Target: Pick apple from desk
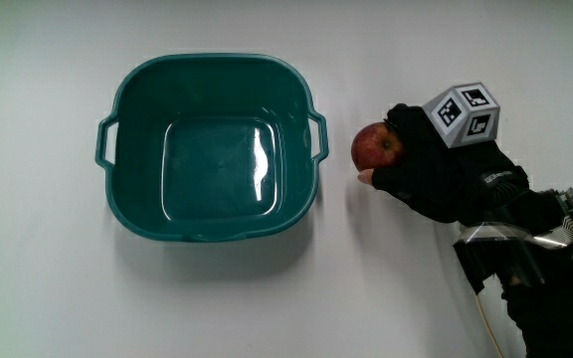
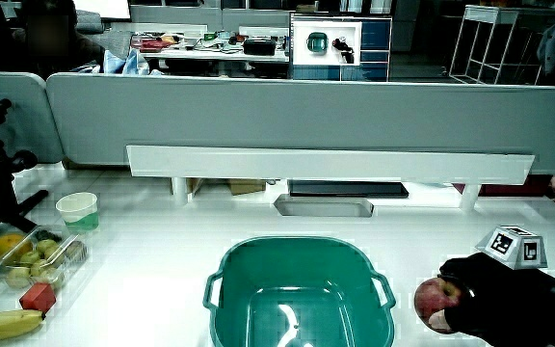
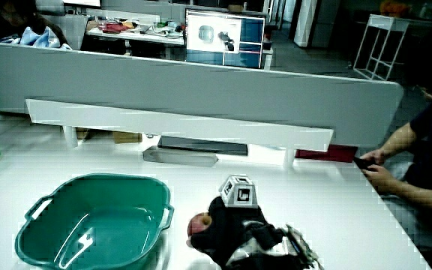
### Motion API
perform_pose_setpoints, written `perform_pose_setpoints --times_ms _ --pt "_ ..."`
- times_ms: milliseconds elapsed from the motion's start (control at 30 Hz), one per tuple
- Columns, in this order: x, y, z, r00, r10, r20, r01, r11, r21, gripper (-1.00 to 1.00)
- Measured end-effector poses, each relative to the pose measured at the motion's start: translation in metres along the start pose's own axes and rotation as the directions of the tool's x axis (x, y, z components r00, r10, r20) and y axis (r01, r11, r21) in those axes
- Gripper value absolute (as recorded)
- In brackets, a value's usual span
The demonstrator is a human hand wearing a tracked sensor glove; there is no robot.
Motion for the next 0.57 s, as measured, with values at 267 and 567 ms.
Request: perform_pose_setpoints --times_ms 267,567 --pt "-0.026 -0.006 0.020 0.998 0.059 0.020 -0.060 0.9972 0.045 1.00" --pt "-0.057 -0.003 0.033 0.993 0.115 0.009 -0.115 0.9893 0.090 1.00"
